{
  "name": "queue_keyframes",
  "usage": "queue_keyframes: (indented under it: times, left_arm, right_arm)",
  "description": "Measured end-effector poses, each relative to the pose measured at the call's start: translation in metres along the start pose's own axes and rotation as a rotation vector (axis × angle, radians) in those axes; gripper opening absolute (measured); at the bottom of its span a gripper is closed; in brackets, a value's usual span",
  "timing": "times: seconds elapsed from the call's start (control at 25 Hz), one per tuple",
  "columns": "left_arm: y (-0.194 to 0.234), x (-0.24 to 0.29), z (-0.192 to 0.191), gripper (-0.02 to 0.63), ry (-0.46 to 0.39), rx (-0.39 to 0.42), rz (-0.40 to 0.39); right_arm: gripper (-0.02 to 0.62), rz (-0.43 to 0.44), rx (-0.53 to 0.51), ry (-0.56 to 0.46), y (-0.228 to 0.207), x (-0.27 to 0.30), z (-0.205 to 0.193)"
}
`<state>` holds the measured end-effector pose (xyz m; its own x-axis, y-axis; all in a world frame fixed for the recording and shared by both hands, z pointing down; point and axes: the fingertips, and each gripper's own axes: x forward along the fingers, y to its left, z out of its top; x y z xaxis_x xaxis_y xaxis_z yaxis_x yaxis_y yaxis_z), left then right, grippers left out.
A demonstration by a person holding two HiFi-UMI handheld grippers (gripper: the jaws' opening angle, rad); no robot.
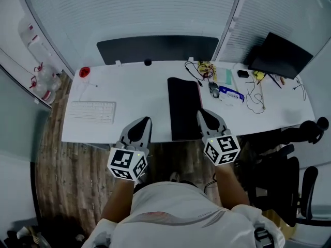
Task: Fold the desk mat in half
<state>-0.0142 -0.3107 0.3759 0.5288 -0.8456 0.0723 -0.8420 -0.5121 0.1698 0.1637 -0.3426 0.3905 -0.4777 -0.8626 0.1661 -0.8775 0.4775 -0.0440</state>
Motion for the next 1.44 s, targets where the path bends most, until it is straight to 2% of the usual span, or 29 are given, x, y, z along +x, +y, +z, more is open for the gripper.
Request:
queue_keyframes:
  times: [0.12, 0.24, 0.56, 0.88, 1.16, 1.44]
  left_arm:
    - [0.017, -0.014, 0.022, 0.017, -0.036, 0.023, 0.005]
    - [0.038, -0.033, 0.037, 0.017, -0.052, 0.04, 0.025]
    - [0.082, -0.074, 0.059, 0.017, -0.082, 0.06, 0.084]
    - [0.098, -0.081, 0.054, 0.017, -0.069, 0.015, 0.084]
    - [0.105, -0.08, 0.056, 0.017, -0.055, 0.056, 0.08]
    - [0.107, -0.079, 0.057, 0.017, -0.055, 0.051, 0.083]
  right_arm:
    - [0.052, 0.003, -0.03, -0.068, 0.024, 0.0, 0.039]
    - [0.052, -0.016, -0.077, -0.098, 0.048, 0.0, 0.061]
    - [0.052, 0.019, -0.082, -0.114, 0.105, 0.018, 0.077]
    - [0.051, 0.005, -0.082, -0.111, 0.116, 0.027, 0.081]
    - [0.052, -0.001, -0.086, -0.113, 0.12, 0.029, 0.082]
    - [0.052, 0.003, -0.085, -0.111, 0.119, 0.033, 0.082]
